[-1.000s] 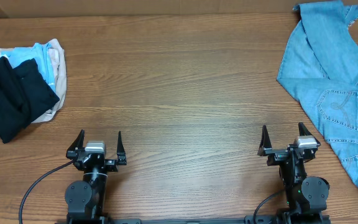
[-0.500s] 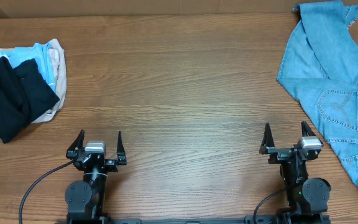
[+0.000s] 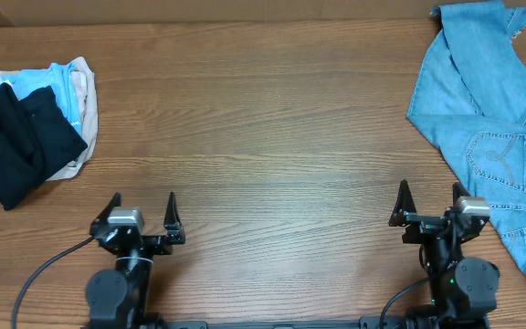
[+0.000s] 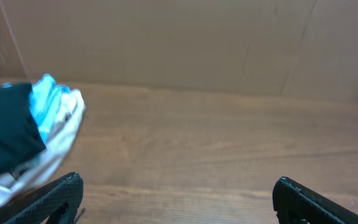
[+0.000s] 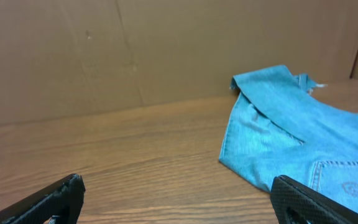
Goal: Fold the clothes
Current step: 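Raise both arms and move the right gripper toward the crumpled jeans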
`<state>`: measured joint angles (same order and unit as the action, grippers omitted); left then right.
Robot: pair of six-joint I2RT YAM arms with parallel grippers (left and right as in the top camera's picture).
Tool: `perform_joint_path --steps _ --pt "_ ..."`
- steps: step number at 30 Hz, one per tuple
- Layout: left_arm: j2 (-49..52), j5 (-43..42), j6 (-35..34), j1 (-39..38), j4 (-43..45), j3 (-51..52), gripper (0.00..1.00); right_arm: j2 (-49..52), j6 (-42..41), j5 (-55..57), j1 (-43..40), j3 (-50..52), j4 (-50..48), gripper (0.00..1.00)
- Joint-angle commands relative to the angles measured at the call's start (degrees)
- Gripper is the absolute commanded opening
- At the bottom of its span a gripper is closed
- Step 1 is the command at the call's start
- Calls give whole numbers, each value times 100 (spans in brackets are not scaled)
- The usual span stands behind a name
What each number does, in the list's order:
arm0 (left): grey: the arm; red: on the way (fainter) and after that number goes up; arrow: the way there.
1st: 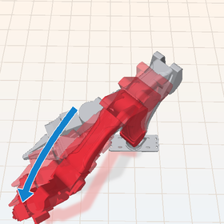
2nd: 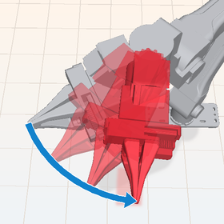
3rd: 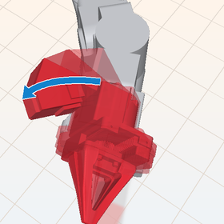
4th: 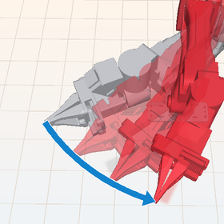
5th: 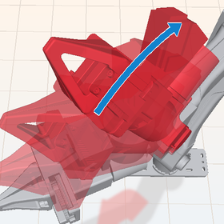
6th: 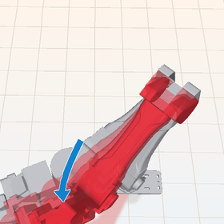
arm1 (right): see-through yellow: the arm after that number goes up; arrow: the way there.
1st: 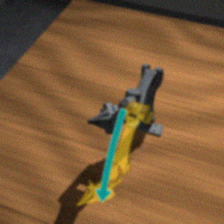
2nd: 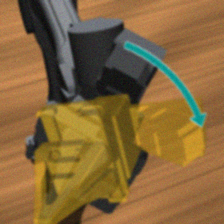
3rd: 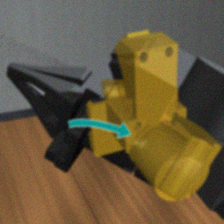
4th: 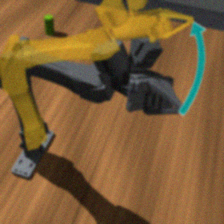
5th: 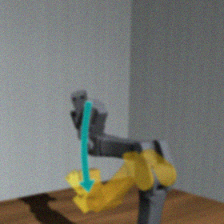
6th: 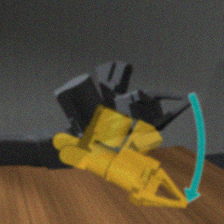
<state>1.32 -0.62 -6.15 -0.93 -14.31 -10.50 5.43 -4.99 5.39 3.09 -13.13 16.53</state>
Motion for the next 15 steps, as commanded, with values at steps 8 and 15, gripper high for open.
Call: perform_joint_path --steps 8,15 --pt "1668 -9 212 15 -756 -1812 100 1956 -275 103 -24 -1679 518 100" --pt "3552 -48 365 15 -1613 -3257 100 3818 -275 101 -52 -3230 1316 100"
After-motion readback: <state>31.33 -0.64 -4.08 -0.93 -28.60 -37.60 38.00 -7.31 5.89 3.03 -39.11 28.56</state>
